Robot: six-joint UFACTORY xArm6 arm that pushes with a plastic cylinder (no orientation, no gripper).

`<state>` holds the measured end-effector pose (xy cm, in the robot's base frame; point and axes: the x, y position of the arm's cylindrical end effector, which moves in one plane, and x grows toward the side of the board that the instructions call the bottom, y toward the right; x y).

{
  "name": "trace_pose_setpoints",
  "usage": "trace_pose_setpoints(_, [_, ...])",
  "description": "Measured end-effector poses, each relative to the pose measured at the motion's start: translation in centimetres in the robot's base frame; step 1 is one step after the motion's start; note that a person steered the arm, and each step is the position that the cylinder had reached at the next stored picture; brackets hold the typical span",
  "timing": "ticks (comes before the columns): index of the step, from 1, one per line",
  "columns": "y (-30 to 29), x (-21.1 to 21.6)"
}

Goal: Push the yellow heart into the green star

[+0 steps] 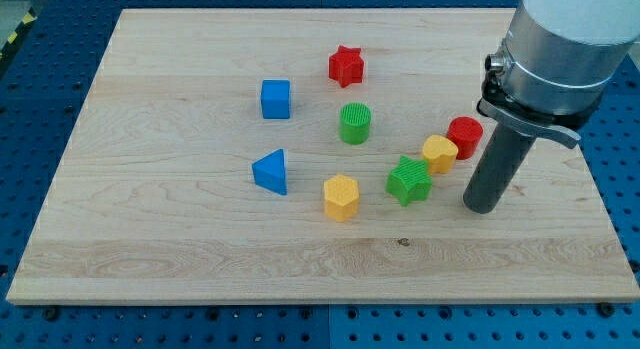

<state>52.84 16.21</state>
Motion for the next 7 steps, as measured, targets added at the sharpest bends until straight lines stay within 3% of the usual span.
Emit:
trace_pose_setpoints(2, [0.0,-0.4])
trace_pose_setpoints(3, [0.0,-5.5])
trace_pose_setpoints(4, [0.0,-7.7])
trace_pose_setpoints(7, [-2.3,-5.9])
